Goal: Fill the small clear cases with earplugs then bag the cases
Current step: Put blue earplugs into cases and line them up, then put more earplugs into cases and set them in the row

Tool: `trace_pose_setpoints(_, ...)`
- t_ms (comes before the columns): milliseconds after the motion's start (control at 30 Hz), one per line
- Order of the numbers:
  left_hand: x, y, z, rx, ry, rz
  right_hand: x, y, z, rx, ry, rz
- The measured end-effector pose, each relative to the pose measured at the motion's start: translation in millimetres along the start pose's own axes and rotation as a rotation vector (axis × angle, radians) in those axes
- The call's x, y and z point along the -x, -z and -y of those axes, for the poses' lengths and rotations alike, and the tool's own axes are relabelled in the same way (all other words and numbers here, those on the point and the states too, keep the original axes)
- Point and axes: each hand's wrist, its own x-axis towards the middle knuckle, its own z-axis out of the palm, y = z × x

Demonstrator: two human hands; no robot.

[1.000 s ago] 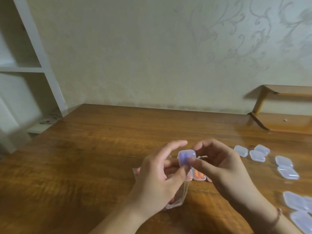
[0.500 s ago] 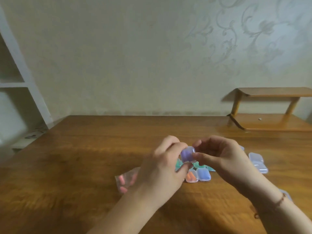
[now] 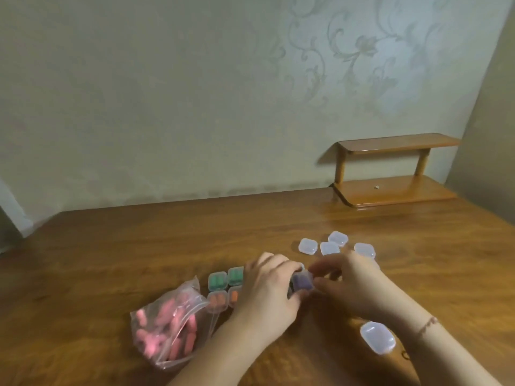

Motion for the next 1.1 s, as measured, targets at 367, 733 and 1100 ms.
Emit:
trace_pose_setpoints(367,5,-3,6,-0.134,-0.016,0.085,-2,-5,-6,0.071,-0.009,0.032)
trace_pose_setpoints(733,-14,-15,-33,0.137,-0.287,0.233,0,53,-48,-0.363,-0.180,-0.498)
trace_pose_setpoints(1100,-24,-28,-48,0.200,-0.246,0.282,-4,49,-58,-0.357,-0.142,-0.506)
